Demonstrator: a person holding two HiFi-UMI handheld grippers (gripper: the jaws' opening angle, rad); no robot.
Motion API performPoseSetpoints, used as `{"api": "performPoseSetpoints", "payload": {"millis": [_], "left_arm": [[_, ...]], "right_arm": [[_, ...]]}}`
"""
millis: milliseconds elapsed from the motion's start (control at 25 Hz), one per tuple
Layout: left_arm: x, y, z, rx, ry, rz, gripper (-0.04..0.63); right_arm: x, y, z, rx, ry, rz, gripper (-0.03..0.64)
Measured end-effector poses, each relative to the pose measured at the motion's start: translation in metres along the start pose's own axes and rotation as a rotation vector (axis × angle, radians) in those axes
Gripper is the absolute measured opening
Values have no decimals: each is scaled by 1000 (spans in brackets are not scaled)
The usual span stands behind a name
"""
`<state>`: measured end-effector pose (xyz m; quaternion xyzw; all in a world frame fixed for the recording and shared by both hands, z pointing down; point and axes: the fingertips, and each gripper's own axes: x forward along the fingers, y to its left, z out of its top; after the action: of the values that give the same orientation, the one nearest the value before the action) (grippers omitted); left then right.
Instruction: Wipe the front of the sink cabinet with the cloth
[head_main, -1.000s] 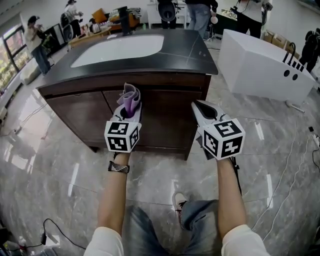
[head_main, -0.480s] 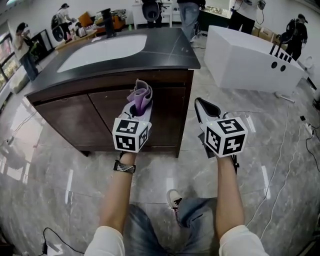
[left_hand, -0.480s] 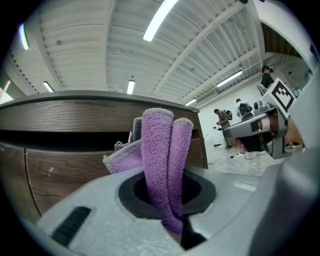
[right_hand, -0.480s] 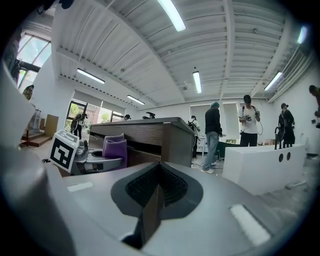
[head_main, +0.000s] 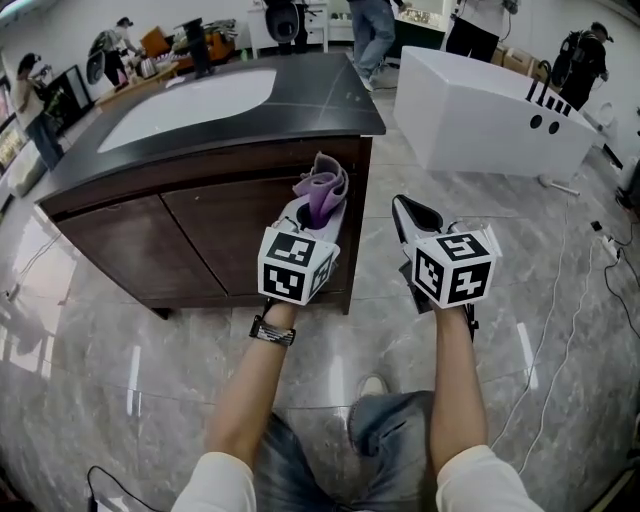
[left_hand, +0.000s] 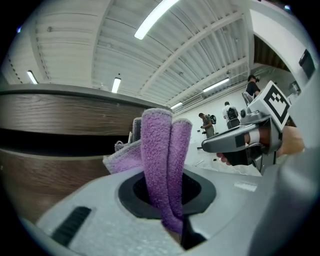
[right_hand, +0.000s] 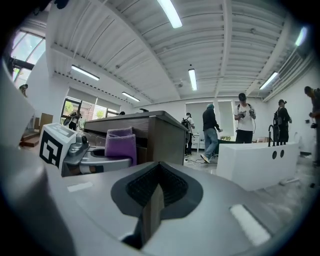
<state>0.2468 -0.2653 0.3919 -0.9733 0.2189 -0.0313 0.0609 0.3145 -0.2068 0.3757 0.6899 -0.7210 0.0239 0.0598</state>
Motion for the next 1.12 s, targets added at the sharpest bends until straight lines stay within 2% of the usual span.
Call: {"api": "performPoseSetpoints", "payload": {"millis": [240, 480, 800, 1120], "left_arm": [[19, -28, -15, 7, 26, -80, 48], [19, -27, -44, 0, 77, -82, 48], [-19, 24, -86, -80, 127, 44, 48], [-76, 97, -102, -45, 179, 201, 49]], "right_arm": [[-1, -5, -3, 35, -11, -9, 6], [2, 3, 2, 6, -15, -12, 6], [2, 23, 3, 0, -14, 19, 6], [24, 67, 7, -18, -14, 104, 6]]}}
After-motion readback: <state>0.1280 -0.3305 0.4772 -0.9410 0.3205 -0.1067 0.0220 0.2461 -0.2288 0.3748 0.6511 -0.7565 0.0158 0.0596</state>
